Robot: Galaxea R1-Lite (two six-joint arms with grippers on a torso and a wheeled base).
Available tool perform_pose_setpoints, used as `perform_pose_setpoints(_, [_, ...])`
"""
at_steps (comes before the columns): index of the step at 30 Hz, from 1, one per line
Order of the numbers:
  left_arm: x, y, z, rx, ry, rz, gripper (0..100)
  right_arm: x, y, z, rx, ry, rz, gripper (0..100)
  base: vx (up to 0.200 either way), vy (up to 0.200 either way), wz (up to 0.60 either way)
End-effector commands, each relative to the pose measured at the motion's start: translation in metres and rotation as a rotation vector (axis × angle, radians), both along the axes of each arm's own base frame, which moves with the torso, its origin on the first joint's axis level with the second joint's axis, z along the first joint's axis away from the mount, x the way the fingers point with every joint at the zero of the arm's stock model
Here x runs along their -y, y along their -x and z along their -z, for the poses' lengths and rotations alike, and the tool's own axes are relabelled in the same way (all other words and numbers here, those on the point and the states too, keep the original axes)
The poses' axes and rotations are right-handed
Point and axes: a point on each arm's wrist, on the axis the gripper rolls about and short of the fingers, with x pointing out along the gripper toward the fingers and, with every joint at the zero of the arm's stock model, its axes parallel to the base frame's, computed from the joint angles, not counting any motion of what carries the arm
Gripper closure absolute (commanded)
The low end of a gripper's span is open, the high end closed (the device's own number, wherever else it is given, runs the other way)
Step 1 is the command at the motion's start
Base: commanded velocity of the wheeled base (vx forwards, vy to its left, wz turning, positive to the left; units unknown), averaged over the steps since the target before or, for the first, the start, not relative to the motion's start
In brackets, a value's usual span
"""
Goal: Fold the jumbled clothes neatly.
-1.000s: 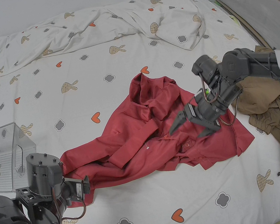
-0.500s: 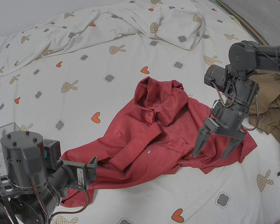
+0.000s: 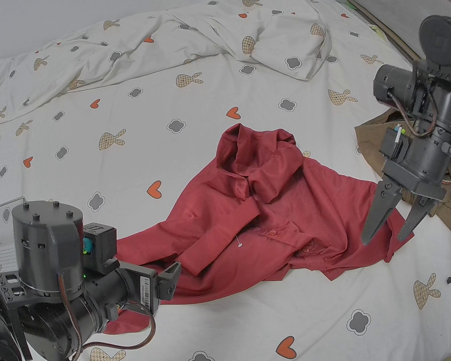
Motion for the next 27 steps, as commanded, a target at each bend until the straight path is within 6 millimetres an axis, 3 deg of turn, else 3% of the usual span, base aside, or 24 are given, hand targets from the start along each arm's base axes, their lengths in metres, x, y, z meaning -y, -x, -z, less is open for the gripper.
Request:
perform_pose_setpoints(1, [-0.001, 0.002, 0.0, -0.031, -0.023, 0.001, 0, 0.018, 0.06, -0.054, 0.239, -0.077, -0.142, 0, 0.0, 0.0, 0.0])
perform_pose_setpoints(3, [-0.002, 0.003, -0.001, -0.037, -0.028, -0.001, 0, 0.028, 0.086, -0.072, 0.33, -0.107, -0.162, 0, 0.0, 0.0, 0.0])
perform_pose_setpoints(4, [-0.002, 0.003, -0.001, -0.037, -0.028, -0.001, 0, 0.028, 0.086, -0.072, 0.33, -0.107, -0.162, 0, 0.0, 0.0, 0.0])
perform_pose_setpoints(6, [-0.001, 0.001, -0.002, -0.036, -0.027, -0.001, 0, 0.059, 0.138, -0.101, 0.506, -0.143, -0.119, 0, 0.0, 0.0, 0.0])
perform_pose_setpoints(7, [0.0, 0.0, -0.002, -0.035, -0.026, -0.001, 0, 0.064, 0.145, -0.105, 0.532, -0.144, -0.102, 0, 0.0, 0.0, 0.0])
perform_pose_setpoints(9, [0.003, -0.003, -0.004, -0.031, -0.023, -0.001, 0, 0.066, 0.127, -0.05, 0.628, -0.091, -0.042, 0, 0.0, 0.0, 0.0])
perform_pose_setpoints(10, [0.003, -0.004, -0.004, -0.031, -0.023, -0.001, 0, 0.065, 0.122, -0.033, 0.661, -0.083, -0.032, 0, 0.0, 0.0, 0.0])
perform_pose_setpoints(11, [0.005, -0.006, -0.004, -0.033, -0.026, 0.0, 0, 0.063, 0.114, -0.001, 0.734, -0.08, -0.016, 0, 0.0, 0.0, 0.0])
perform_pose_setpoints(12, [0.006, -0.007, -0.004, -0.034, -0.025, -0.001, 0, 0.063, 0.113, 0.003, 0.742, -0.08, -0.013, 0, 0.0, 0.0, 0.0])
perform_pose_setpoints(13, [0.008, -0.011, -0.003, -0.037, -0.029, -0.004, 0, 0.062, 0.105, 0.038, 0.85, -0.113, 0.04, 0, 0.0, 0.0, 0.0])
perform_pose_setpoints(15, [0.011, -0.019, -0.001, -0.047, -0.035, -0.011, 0, 0.061, 0.098, 0.06, 0.913, -0.185, 0.14, 0, 0.0, 0.0, 0.0])
perform_pose_setpoints(20, [0.021, -0.038, 0.0, -0.085, 0.007, 0.056, 0, 0.058, 0.09, 0.066, 0.922, -0.32, 0.314, 0, 0.0, 0.0, 0.0])
perform_pose_setpoints(27, [0.043, -0.07, 0.003, -0.169, 0.052, 0.166, 0, 0.056, 0.091, 0.065, 0.914, -0.339, 0.319, 0, 0.0, 0.0, 0.0])
